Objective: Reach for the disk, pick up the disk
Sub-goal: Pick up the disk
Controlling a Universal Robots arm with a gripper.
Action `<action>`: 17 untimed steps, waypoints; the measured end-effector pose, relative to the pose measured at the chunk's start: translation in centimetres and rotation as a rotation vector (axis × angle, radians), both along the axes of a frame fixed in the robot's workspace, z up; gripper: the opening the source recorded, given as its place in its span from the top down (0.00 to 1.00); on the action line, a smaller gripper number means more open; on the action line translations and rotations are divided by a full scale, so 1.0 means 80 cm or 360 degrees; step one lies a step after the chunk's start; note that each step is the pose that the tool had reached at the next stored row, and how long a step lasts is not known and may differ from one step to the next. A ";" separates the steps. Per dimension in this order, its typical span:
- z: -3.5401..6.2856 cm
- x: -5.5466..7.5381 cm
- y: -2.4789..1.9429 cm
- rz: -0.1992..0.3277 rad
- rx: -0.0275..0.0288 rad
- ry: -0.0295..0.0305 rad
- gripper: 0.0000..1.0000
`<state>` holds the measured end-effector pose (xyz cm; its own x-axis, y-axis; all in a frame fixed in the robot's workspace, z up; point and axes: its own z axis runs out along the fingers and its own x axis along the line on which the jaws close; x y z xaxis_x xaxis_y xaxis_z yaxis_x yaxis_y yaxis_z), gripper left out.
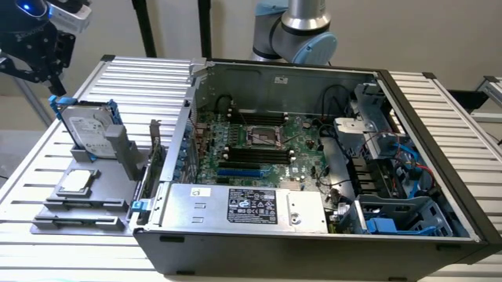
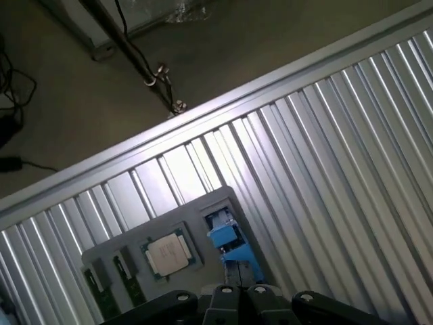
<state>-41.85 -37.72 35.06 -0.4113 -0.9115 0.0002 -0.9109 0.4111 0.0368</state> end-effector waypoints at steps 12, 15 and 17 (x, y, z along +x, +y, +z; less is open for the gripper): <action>0.000 0.000 0.0000 0.0344 0.00010 -0.00014 0.89; 0.000 0.000 0.0000 0.0427 0.00019 -0.00024 0.89; 0.000 0.000 0.0000 0.0482 0.00030 -0.00034 0.89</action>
<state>-41.85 -37.72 35.10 -0.1210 -0.9927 -0.0022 -0.9920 0.1208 0.0352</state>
